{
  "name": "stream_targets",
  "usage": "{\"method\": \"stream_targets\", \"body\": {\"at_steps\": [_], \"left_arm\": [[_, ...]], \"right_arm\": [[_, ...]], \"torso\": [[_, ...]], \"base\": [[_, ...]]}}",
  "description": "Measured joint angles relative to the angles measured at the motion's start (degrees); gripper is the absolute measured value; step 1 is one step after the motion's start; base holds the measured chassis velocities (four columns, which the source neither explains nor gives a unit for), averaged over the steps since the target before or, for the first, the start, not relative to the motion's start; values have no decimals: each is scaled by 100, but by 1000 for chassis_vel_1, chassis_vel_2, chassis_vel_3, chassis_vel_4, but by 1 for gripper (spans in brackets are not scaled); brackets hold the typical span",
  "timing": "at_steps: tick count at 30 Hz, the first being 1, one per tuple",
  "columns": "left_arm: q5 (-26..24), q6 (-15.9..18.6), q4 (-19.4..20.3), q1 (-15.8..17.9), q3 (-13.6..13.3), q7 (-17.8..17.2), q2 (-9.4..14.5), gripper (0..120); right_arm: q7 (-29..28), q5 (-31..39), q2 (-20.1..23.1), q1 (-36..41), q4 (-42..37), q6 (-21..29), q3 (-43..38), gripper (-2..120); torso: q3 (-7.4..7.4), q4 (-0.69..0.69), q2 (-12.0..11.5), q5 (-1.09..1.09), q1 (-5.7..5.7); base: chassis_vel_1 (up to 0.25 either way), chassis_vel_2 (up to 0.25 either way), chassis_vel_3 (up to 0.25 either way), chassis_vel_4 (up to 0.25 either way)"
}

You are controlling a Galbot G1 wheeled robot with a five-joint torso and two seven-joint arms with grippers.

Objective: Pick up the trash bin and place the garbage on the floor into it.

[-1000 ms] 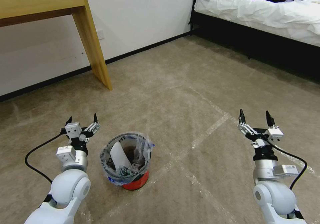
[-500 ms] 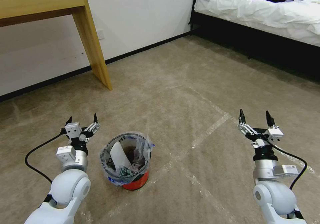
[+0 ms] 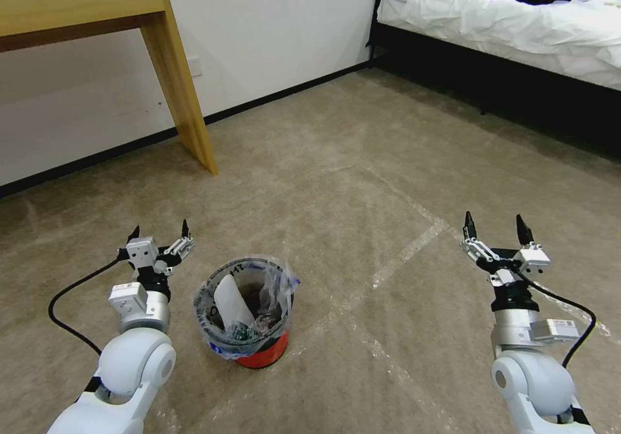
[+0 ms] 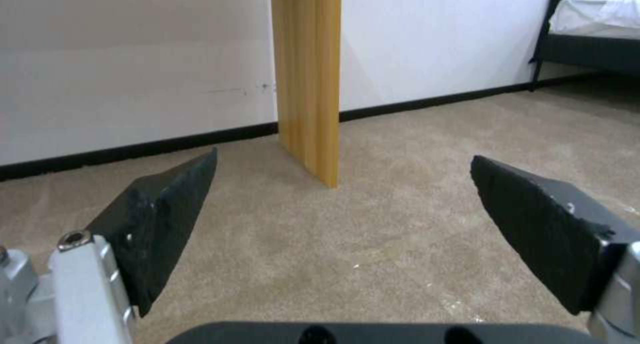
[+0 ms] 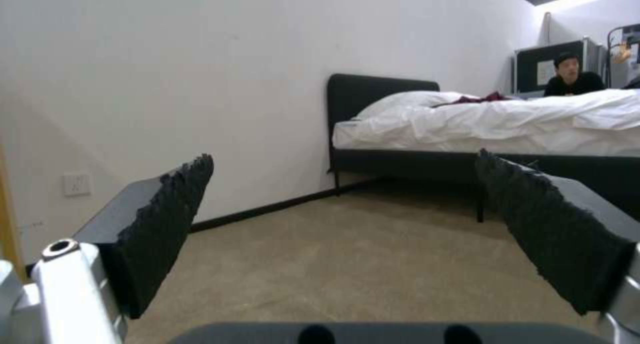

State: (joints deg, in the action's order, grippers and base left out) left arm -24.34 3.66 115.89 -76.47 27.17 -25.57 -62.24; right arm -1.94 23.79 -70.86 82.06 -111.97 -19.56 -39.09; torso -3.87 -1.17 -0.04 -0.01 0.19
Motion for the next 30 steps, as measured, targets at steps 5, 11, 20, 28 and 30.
{"method": "stream_targets", "body": {"at_steps": [5, 11, 20, 28, 30], "left_arm": [[0, 0, 0, 0, 0, 0, 0, 100], [0, 0, 0, 0, 0, 0, 0, 100], [0, 0, 0, 0, 0, 0, 0, 100], [0, 0, 0, 0, 0, 0, 0, 100], [0, 0, 0, 0, 0, 0, 0, 100]], "right_arm": [[0, 0, 0, 0, 0, 0, 0, 100], [0, 0, 0, 0, 0, 0, 0, 100], [0, 0, 0, 0, 0, 0, 0, 100], [0, 0, 0, 0, 0, 0, 0, 100], [0, 0, 0, 0, 0, 0, 0, 100]], "torso": [[0, 0, 0, 0, 0], [0, 0, 0, 0, 0], [0, 0, 0, 0, 0], [0, 0, 0, 0, 0], [0, 0, 0, 0, 0]], "base": [[0, 0, 0, 0], [0, 0, 0, 0], [0, 0, 0, 0], [0, 0, 0, 0], [0, 0, 0, 0]]}}
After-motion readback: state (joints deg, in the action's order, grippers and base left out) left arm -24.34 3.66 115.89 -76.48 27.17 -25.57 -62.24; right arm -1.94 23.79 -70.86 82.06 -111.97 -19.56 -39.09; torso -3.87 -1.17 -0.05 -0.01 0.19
